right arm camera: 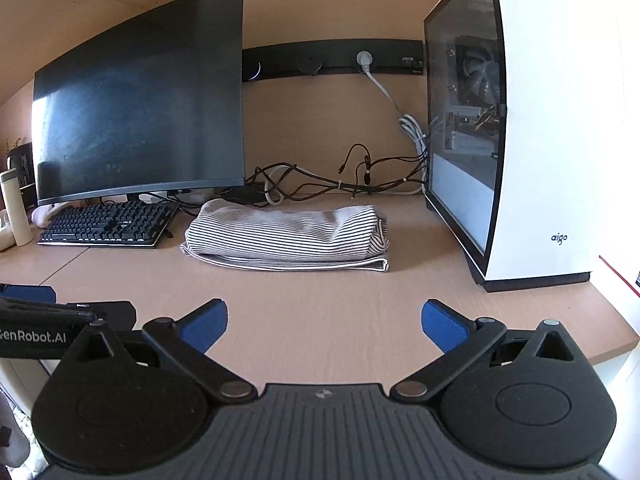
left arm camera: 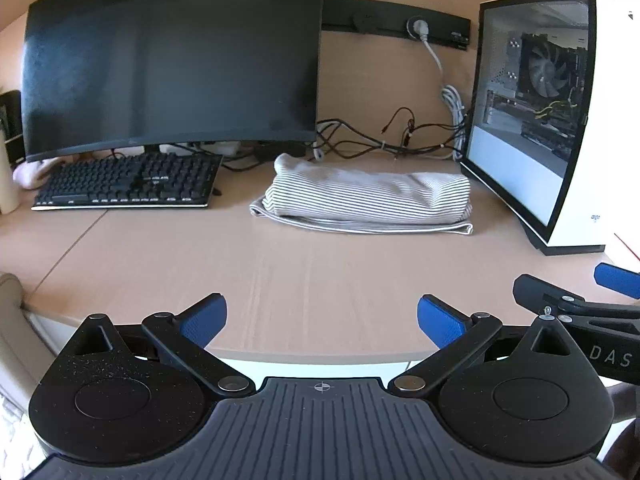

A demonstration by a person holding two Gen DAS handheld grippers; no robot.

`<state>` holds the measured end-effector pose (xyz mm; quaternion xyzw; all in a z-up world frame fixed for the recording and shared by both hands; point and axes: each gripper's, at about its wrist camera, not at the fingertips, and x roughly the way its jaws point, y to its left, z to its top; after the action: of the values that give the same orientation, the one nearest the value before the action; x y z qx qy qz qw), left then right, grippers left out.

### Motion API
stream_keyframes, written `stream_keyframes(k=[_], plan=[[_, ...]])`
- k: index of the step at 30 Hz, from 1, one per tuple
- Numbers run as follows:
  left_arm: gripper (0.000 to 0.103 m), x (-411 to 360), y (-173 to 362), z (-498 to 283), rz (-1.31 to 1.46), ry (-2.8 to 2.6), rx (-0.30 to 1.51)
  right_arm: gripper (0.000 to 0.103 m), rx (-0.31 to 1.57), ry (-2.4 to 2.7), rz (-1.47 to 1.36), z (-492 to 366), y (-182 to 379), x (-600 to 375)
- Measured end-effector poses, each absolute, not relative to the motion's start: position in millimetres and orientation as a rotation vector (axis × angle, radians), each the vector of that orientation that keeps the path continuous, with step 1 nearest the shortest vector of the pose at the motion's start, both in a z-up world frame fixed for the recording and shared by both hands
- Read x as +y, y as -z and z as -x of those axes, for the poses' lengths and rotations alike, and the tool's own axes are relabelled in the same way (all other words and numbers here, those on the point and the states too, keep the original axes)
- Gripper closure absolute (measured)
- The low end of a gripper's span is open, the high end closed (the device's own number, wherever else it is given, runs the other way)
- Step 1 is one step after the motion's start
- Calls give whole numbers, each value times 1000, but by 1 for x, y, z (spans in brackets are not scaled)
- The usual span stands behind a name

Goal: Fold clothes

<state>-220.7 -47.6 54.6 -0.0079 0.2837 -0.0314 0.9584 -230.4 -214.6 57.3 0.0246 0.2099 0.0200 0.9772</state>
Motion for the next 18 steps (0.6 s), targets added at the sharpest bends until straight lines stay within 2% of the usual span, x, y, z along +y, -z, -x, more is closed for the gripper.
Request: stream_keyframes(k=[18], plan=[[0, -55, -57, 215, 7, 72, 579, 0, 435, -48, -69, 224, -55, -221]])
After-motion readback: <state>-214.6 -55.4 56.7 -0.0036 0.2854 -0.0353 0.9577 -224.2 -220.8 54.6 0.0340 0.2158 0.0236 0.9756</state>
